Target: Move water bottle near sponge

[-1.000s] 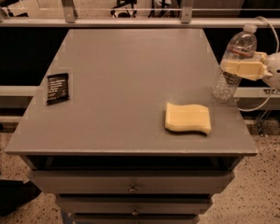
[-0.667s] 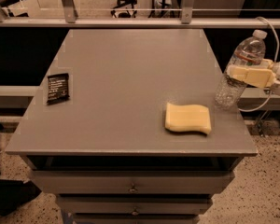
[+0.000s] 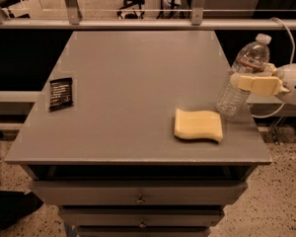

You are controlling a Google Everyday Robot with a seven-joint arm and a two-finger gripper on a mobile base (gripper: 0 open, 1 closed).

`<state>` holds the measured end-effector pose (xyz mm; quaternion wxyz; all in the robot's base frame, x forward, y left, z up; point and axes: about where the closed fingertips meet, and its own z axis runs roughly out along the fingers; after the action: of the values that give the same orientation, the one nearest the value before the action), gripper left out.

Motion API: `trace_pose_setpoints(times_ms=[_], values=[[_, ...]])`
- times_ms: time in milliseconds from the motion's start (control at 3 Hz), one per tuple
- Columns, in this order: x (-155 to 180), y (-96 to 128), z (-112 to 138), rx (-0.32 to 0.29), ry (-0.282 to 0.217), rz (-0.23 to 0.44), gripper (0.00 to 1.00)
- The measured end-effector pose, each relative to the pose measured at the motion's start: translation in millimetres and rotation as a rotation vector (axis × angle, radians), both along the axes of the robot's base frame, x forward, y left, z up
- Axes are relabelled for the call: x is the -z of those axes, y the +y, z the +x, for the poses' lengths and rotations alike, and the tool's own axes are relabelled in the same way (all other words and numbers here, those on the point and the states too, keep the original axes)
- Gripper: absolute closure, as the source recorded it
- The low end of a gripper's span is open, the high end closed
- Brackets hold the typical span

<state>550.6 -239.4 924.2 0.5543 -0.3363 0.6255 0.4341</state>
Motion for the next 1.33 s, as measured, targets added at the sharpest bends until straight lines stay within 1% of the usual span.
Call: trace_pose_setpoints(times_ms=[333,667,1000,1333], values=[[0.5,20.5,-2.2,-0.092,-0.051,-0.039,0.51],[3.0,38.2,-5.3,-0.187,-0.114,-0.075,0.2],[4.3,46.0,-6.5,-0.235,-0.147,-0.088,0.0],[4.6,48.0,-8.5,-0.268,-0.174,-0.105,0.0]])
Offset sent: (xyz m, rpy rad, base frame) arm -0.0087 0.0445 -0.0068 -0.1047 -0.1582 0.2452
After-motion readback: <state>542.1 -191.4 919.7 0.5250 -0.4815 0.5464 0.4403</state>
